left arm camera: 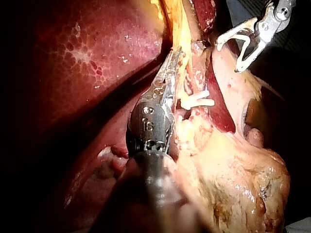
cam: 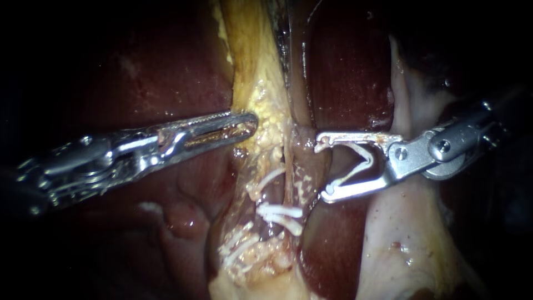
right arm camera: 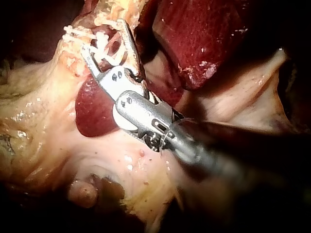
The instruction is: Clipping third clip right tube
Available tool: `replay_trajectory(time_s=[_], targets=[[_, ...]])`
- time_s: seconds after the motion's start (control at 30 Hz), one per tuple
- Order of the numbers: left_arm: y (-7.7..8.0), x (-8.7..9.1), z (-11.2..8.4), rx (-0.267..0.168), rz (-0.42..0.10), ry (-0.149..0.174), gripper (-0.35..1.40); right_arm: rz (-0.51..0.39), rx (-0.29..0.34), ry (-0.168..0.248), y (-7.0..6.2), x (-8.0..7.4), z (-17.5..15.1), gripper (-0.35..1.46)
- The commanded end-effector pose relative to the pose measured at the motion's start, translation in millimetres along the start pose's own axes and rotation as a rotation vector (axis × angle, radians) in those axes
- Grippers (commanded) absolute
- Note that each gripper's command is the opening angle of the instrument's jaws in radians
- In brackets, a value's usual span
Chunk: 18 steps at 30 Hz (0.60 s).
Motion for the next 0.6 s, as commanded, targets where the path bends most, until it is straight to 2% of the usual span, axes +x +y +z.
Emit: replay_trajectory(time_s=[0.03,0.17,0.23,0.43,0.6], targets=[[0.0,0.0,-0.1,0.0,0.0,0.0,-0.35,0.002,-0.001,0.0,-0.1,-0.1,0.0,0.6],[0.3,-0.6,-1.6,0.01,0.0,0.012,-0.35,-0.005,-0.005,-0.003,-0.5,-1.1,1.0,0.6],[0.6,-1.1,-2.9,0.007,-0.003,-0.002,-0.35,0.002,-0.001,-0.002,-0.6,-1.9,1.8,0.6],[1.4,-2.7,-8.5,0.002,-0.01,-0.051,-0.35,0.119,0.012,0.002,-0.7,-5.6,5.4,0.6],[1.1,-3.6,-12.1,0.002,-0.012,-0.077,-0.35,0.209,0.015,0.0,-0.5,-7.9,8.2,0.6]])
